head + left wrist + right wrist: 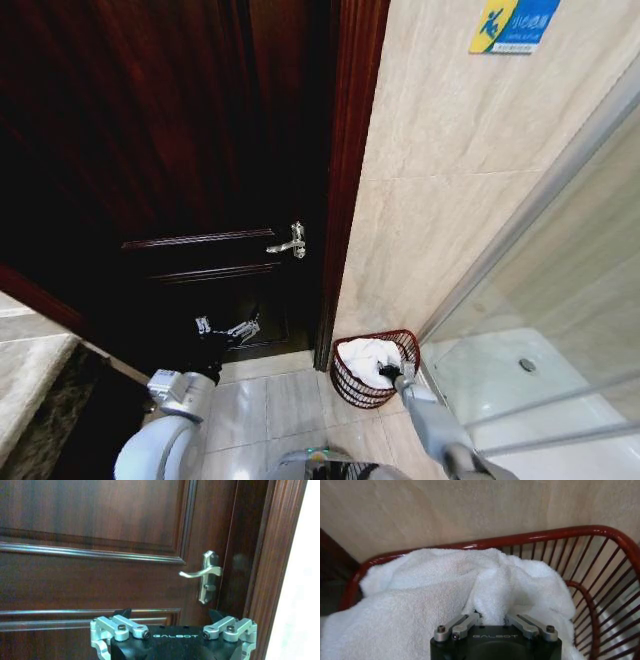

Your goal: Discard the used towel into the hamper.

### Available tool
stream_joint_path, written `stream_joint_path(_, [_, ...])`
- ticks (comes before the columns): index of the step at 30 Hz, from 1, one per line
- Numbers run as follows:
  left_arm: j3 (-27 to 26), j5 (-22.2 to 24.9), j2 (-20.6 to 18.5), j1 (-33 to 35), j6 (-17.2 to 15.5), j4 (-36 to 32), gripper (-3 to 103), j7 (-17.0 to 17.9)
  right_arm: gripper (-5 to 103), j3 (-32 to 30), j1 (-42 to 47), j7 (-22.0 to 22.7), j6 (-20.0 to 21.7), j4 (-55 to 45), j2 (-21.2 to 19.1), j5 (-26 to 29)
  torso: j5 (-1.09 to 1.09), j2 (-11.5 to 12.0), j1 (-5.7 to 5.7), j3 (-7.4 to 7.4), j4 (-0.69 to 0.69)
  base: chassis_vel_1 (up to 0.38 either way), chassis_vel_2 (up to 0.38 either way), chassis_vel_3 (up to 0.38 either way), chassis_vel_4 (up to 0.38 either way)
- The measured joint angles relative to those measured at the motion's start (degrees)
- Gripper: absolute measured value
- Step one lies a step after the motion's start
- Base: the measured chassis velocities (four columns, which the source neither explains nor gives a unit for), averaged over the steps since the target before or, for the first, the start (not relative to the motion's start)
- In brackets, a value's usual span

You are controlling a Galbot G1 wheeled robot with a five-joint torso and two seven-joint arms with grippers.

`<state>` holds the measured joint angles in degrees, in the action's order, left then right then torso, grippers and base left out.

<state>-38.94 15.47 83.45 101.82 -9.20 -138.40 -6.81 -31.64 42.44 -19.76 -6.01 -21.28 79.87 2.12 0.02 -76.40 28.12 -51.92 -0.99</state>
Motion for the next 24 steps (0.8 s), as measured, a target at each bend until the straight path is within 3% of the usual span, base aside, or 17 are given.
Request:
stream_joint_path(7, [0.0,0.0,0.0,0.0,0.0,0.0,100,0.0,11,-1.9,-2.7,3.0,-0.3,2.9,-2.1,-7.1,-0.01,0.0,0.00,0.00,0.02,0.000,0.000,0.000,0.000])
stream_joint_path(12, [0.0,0.0,0.0,0.0,0.0,0.0,100,0.0,11,-1.9,-2.0,4.6,-1.8,1.6,-2.5,-6.8,-0.01,0.0,0.00,0.00,0.02,0.000,0.000,0.000,0.000])
stream_joint_path(24, [0.0,0.0,0.0,0.0,0.0,0.0,100,0.0,11,-1.8,1.1,3.5,-3.2,-2.5,-2.4,-5.4,-0.03,0.0,-0.02,0.02,0.01,0.000,0.000,0.000,0.000])
